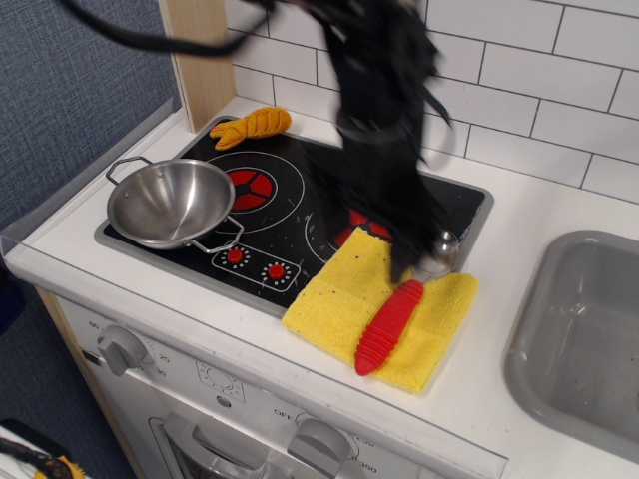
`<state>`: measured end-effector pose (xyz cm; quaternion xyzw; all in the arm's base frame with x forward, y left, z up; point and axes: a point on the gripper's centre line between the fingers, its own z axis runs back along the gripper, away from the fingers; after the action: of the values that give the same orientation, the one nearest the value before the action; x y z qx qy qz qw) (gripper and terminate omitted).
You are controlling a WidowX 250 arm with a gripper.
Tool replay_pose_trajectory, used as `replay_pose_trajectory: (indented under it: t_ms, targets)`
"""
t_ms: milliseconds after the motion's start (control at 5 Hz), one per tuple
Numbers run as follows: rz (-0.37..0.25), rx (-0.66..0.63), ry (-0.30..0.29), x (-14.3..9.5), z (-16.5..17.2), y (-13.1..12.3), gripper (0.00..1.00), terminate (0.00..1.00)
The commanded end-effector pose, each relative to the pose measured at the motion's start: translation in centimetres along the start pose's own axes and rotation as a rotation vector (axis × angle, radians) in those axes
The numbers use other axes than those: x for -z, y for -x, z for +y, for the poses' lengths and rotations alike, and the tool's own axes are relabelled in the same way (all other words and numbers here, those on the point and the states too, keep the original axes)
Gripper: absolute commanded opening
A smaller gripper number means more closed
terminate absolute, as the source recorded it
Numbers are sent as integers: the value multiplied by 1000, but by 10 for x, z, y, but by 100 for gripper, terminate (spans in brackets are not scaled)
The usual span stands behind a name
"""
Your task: Put the spoon to the right of the fish.
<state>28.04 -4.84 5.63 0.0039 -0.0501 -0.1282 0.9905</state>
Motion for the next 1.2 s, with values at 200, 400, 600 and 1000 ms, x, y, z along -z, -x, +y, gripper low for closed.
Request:
replay_pose_trajectory:
  t_ms: [200,400,600,1000]
  targets:
    - [77,47,11,23,-19,-10,100,0]
    - [83,43,10,26,-20,-11,100,0]
    - [94,34,9,30,-18,-11,100,0]
    - [109,16,12,35,-13,-13,100,0]
